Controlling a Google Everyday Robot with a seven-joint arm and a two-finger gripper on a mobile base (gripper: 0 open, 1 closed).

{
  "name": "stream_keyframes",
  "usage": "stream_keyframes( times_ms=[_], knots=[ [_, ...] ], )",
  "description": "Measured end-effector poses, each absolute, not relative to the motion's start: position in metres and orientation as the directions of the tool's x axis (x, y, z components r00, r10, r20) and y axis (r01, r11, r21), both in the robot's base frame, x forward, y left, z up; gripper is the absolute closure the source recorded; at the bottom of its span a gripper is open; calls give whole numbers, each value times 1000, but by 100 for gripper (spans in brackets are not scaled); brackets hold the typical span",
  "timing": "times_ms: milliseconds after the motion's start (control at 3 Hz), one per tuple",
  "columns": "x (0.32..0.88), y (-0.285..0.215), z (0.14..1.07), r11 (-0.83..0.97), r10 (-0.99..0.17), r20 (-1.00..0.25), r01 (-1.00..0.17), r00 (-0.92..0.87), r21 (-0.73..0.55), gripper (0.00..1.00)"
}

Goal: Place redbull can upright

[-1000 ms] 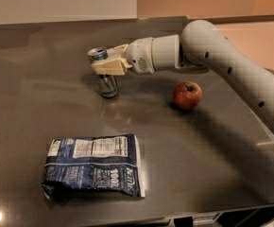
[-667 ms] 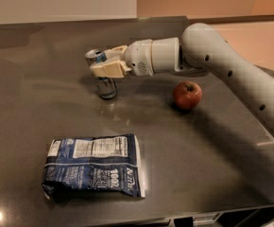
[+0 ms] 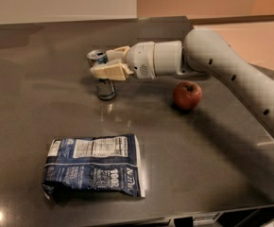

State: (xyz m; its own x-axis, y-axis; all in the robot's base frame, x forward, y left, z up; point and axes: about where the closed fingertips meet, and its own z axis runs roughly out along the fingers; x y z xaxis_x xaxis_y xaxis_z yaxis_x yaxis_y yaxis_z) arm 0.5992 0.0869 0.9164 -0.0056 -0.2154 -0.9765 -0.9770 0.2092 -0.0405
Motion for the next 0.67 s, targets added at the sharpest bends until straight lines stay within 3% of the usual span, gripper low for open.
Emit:
stream_keyframes(
  times_ms=[333,667],
  knots=[
    [600,85,917,223,-222,-975,-974,-19,-32,0],
    [600,85,917,223,-222,-975,-974,-19,-32,0]
  ],
)
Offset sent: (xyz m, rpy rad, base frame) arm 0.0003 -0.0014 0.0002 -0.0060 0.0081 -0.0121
